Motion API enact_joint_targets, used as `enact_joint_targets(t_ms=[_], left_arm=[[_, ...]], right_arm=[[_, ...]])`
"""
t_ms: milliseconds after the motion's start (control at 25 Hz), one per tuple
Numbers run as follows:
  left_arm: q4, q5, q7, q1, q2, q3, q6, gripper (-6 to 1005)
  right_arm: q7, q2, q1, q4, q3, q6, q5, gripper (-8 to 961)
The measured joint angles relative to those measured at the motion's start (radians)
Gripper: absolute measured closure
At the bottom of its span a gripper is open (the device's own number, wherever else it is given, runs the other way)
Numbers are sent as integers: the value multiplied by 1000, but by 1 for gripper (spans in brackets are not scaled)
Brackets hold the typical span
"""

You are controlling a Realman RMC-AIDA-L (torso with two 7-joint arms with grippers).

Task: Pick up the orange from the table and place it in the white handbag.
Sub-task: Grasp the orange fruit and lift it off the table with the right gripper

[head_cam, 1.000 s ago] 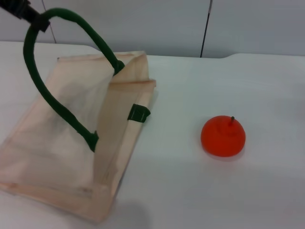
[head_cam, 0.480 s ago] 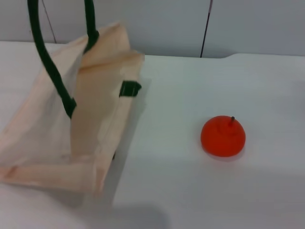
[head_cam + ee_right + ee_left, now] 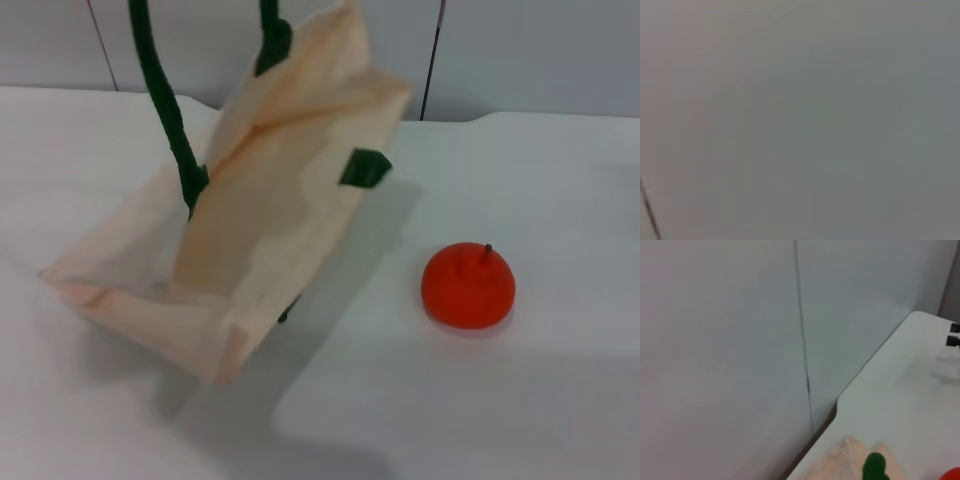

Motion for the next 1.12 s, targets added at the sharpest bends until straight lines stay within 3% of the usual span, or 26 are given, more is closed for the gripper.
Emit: enact_joint_targets(t_ms=[120, 200, 240, 280, 400, 640, 720, 840, 1120], left_arm=[[-8, 9, 1, 7, -8, 0, -1, 878], [-9, 14, 1, 26, -7, 0, -1, 878], [-9, 14, 1, 40, -6, 0, -2, 878], [-9, 14, 0, 49, -3, 0, -3, 878], [-9, 15, -8, 65, 7, 0, -7, 878], [-11, 13, -18, 81, 17, 0, -10, 878], [-11, 12, -18, 81, 16, 0, -10, 878], [-11, 8, -18, 80, 15, 0, -10, 879], [-10, 6, -19, 67, 9, 0, -10, 879]], right_arm=[[27, -8, 2, -4, -7, 19, -61, 180], [69, -22, 2, -15, -8, 61, -111, 180], [125, -41, 0, -36, -8, 122, -161, 180], [125, -41, 0, -36, -8, 122, -161, 180], [213, -75, -8, -77, -9, 202, -242, 179], [328, -168, -17, -158, -8, 403, -480, 179], [333, -187, -10, -159, -8, 456, -558, 179], [332, -182, 21, -162, -20, 493, -664, 179], [333, -113, 119, -166, -128, 489, -801, 178]])
